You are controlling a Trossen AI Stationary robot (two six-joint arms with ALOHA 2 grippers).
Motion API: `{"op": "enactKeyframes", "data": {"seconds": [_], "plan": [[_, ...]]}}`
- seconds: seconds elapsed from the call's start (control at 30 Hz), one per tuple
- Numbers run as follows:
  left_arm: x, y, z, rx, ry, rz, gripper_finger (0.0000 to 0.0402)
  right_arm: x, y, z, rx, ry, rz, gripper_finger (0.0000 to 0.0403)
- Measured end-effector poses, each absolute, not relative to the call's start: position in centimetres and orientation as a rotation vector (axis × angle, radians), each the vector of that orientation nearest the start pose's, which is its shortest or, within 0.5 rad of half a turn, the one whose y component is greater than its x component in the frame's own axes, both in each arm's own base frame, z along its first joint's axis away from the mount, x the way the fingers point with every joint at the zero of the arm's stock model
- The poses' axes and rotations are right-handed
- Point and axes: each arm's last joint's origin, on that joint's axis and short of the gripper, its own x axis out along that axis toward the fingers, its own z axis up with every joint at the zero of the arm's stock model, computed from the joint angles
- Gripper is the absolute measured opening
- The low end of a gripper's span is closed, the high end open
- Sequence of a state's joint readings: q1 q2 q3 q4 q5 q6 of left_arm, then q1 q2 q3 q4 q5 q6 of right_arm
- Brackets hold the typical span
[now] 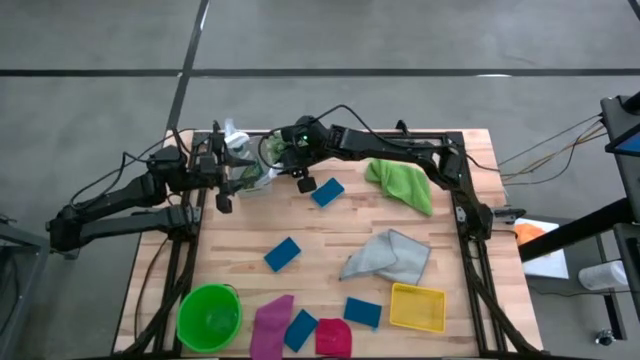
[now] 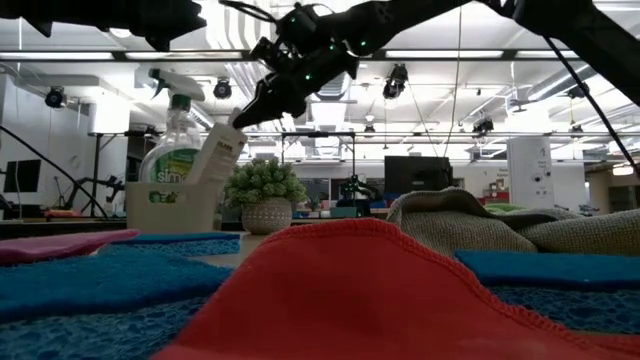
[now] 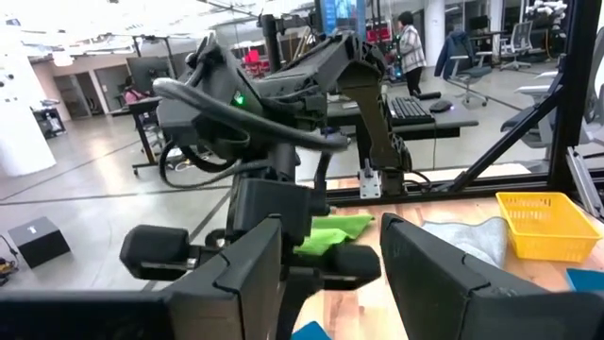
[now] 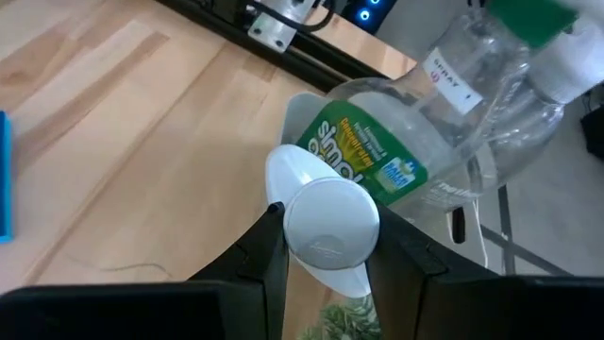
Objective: Pick & Place Kitchen Items
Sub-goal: Put the white bottle into the gray bin, then put the green towel into the green bucket
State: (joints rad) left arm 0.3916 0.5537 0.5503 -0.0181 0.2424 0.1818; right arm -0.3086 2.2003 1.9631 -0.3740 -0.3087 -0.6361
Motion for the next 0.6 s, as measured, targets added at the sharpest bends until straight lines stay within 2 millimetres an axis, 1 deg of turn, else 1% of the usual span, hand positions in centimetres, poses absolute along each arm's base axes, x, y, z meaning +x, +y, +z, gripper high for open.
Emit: {"op": "enactKeyframes", "data": {"seconds": [0.13, 0.17, 0.2, 0.37, 0.43, 0.5, 0.6], "plan": [[12.9, 4.6, 29.9, 0.175, 0.034, 0.143, 0.0183, 49.0, -14.6, 25.8, -0.433, 0.554, 0.178, 0.0103], [12.9, 4.6, 29.9, 0.175, 0.034, 0.143, 0.0183, 49.2, -14.6, 25.8, -0.433, 0.552, 0.178, 0.011], [12.9, 4.6, 29.9, 0.175, 0.034, 0.143, 0.0183, 49.3, -14.6, 25.9, -0.435, 0.547, 0.177, 0.0127], [12.9, 4.6, 29.9, 0.175, 0.033, 0.142, 0.0183, 49.7, -14.6, 27.0, -0.445, 0.516, 0.109, 0.0254], [12.9, 4.6, 29.9, 0.175, 0.034, 0.142, 0.0183, 49.8, -14.6, 27.2, -0.451, 0.503, 0.096, 0.0291], [12.9, 4.6, 29.9, 0.175, 0.034, 0.142, 0.0183, 50.0, -14.5, 27.2, -0.454, 0.49, 0.081, 0.0315], [12.9, 4.5, 29.9, 0.174, 0.033, 0.142, 0.0183, 50.1, -14.3, 27.4, -0.46, 0.486, 0.055, 0.0329]]}}
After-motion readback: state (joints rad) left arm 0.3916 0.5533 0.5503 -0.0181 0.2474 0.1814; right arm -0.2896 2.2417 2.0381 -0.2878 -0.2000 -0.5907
